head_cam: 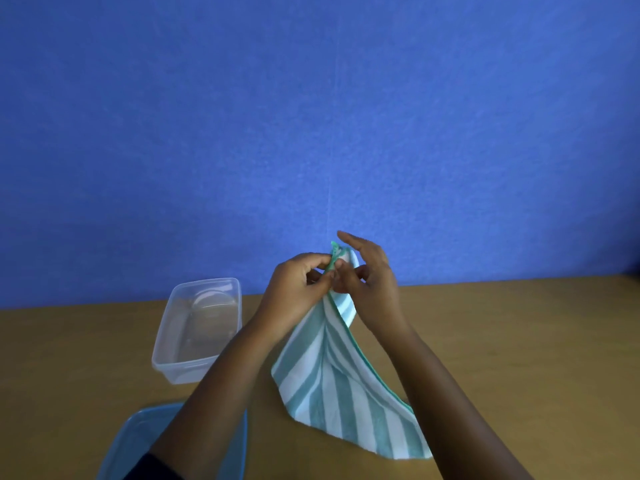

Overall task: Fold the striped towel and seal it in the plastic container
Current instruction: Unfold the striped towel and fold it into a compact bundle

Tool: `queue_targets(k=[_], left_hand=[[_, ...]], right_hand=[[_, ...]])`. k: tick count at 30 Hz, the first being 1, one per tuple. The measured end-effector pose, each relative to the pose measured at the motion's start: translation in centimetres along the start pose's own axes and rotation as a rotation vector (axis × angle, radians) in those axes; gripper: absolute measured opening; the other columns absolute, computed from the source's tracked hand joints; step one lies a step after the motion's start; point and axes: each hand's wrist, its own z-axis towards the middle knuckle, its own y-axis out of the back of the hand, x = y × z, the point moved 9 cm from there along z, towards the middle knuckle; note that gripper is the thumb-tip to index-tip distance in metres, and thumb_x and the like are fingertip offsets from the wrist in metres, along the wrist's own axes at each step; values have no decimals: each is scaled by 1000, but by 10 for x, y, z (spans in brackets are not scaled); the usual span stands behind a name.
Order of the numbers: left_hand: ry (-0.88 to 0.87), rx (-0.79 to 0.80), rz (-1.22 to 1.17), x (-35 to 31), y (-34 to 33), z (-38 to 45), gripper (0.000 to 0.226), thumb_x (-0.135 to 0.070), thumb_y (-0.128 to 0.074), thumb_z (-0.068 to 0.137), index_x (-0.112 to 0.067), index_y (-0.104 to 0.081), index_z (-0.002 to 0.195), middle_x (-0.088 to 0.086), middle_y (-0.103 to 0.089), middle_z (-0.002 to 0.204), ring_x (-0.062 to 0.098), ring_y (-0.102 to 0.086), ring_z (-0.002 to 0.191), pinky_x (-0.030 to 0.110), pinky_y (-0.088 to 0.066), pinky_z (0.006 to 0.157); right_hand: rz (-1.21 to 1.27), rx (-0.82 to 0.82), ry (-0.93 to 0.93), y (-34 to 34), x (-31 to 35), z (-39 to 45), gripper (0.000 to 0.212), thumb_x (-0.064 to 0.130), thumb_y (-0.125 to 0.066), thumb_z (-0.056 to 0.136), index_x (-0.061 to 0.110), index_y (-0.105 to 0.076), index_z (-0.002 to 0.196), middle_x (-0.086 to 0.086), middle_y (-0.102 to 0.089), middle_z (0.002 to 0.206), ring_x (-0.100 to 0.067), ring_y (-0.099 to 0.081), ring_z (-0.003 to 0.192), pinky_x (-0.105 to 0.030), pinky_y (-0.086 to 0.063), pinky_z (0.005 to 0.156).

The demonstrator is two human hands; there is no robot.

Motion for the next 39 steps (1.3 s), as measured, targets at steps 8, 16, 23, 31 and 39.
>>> queue_targets(k=[8, 16, 23, 31, 39], left_hand=[[9, -110, -37, 2, 10, -6, 30, -6, -64, 78, -33, -49, 78, -13, -58, 76, 6, -55, 63, 14, -42, 62], [45, -307, 64, 3, 1, -21, 18, -6, -62, 74, -20, -53, 78, -6, -60, 81, 12, -54, 63, 32, -46, 63], [22, -145, 120, 6, -25, -19, 8, -16, -63, 75, -15, -56, 79, -10, -50, 59, 9, -45, 50, 23, -38, 53], [87, -230, 411, 55, -14, -37, 31, -34, -44, 66, -16, -66, 79, 6, -67, 71, 25, -61, 67, 26, -39, 61], [131, -199, 614, 94, 16, -56, 30, -27, -42, 59, -15, -67, 69, 3, -67, 68, 23, -63, 51, 32, -50, 58]], right_hand=[[-144, 85, -51, 10, 2, 15, 26, 6, -60, 85, 30, -57, 76, 12, -63, 73, -13, -60, 63, -30, -50, 68], [-70, -157, 120, 33, 38, 17, 29, 3, -60, 85, 31, -54, 81, 5, -61, 90, -1, -55, 77, -8, -45, 69], [-31, -315, 245, 68, 72, 26, 33, 1, -60, 83, 33, -53, 81, 10, -60, 85, 2, -56, 73, -9, -43, 69], [60, -559, 296, 119, 79, 30, 27, 4, -62, 83, 30, -54, 80, 8, -59, 81, -10, -58, 74, -13, -44, 69], [214, -780, 304, 172, 51, 32, 19, 7, -58, 85, 26, -53, 81, 3, -55, 77, 0, -57, 64, -25, -49, 72]])
